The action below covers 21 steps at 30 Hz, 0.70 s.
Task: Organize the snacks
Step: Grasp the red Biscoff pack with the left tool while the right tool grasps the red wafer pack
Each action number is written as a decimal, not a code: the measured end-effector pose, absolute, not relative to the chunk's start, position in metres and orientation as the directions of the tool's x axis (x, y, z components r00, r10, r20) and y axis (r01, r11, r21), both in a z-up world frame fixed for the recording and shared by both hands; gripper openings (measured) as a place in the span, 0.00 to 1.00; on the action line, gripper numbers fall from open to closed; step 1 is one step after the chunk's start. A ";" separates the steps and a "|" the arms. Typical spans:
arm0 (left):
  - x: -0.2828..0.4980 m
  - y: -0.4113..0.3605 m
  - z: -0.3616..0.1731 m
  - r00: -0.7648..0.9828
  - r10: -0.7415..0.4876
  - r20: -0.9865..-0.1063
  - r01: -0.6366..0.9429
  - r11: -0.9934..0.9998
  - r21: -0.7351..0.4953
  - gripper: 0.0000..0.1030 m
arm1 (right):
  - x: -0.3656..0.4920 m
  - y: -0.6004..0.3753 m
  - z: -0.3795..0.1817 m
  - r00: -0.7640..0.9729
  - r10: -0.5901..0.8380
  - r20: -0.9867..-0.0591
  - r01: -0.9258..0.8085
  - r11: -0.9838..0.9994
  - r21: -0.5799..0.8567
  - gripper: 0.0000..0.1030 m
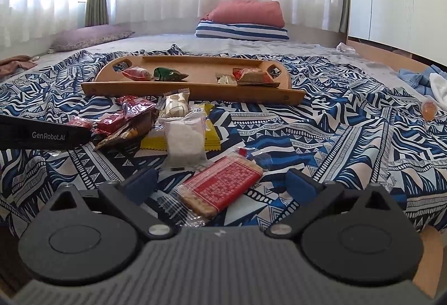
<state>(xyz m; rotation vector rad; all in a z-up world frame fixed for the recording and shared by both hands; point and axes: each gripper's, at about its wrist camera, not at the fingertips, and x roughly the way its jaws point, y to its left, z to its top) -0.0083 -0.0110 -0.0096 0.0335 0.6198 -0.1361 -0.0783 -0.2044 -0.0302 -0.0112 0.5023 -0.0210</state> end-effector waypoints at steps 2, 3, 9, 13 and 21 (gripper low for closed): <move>-0.009 -0.010 -0.009 0.803 -0.119 -0.583 0.136 0.991 -0.016 0.32 | -0.078 -0.201 -0.029 0.878 -0.012 -0.479 0.007 1.000 -0.013 0.92; -0.009 -0.010 -0.008 0.803 -0.120 -0.584 0.136 0.991 -0.017 0.31 | -0.078 -0.200 -0.029 0.878 -0.005 -0.479 0.001 1.000 -0.010 0.89; -0.012 -0.015 -0.010 0.810 -0.112 -0.576 0.155 0.988 0.025 0.31 | -0.077 -0.198 -0.026 0.870 0.034 -0.491 -0.022 0.999 0.030 0.79; -0.014 -0.014 -0.010 0.808 -0.121 -0.576 0.157 0.988 0.012 0.30 | -0.076 -0.196 -0.026 0.871 0.034 -0.490 -0.023 0.999 0.030 0.70; -0.013 -0.009 -0.008 0.801 -0.132 -0.584 0.146 0.989 -0.024 0.30 | -0.079 -0.198 -0.021 0.873 0.031 -0.487 -0.005 0.998 0.055 0.37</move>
